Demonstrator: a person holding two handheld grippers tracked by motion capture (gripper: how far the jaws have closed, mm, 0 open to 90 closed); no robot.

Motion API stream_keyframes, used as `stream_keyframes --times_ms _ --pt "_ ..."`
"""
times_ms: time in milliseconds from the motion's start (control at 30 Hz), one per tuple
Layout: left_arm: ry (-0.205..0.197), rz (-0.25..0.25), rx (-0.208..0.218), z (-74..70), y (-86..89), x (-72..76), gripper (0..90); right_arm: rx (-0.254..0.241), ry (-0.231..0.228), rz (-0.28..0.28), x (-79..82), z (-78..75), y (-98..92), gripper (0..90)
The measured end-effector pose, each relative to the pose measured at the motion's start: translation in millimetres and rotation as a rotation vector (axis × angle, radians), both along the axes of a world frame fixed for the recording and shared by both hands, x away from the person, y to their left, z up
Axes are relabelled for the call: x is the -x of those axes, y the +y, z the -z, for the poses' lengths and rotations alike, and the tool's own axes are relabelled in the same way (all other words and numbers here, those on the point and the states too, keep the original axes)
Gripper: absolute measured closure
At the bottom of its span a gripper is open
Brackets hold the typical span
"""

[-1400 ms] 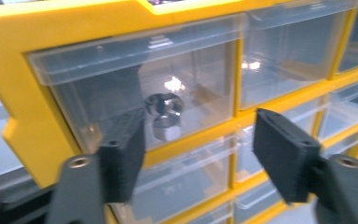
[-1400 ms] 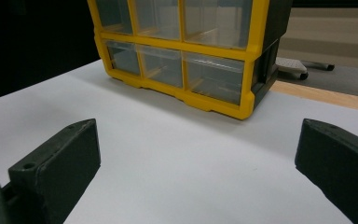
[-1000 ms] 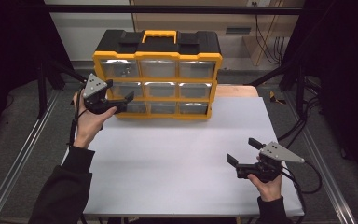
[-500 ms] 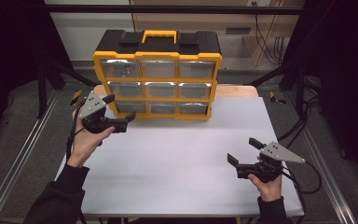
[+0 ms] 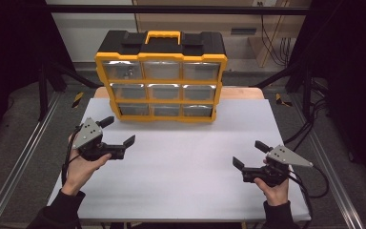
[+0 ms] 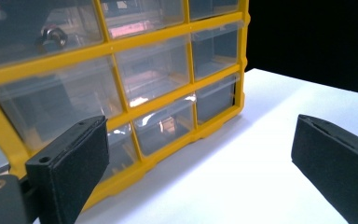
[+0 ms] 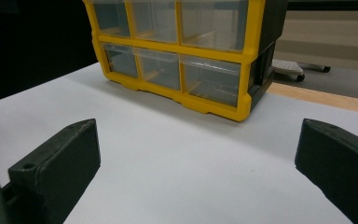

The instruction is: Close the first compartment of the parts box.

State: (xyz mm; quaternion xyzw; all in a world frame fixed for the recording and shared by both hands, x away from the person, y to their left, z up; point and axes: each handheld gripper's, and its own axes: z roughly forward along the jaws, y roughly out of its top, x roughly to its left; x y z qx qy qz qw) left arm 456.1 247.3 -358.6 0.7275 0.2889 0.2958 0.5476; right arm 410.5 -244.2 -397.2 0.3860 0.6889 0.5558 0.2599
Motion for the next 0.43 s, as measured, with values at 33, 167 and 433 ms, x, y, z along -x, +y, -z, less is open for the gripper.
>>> stream_keyframes --times_ms 33,167,433 --pt "0.0 -0.001 0.004 2.6 1.7 2.1 4.2 0.001 -0.003 -0.002 0.0 0.1 -0.1 0.4" --pt "0.017 -0.01 0.006 15.5 8.3 8.6 4.3 0.0 -0.002 -0.002 0.0 0.1 0.0 0.4" --pt "0.054 -0.023 0.031 37.2 16.7 13.2 4.4 0.0 0.001 0.0 0.0 0.2 0.3 0.4"
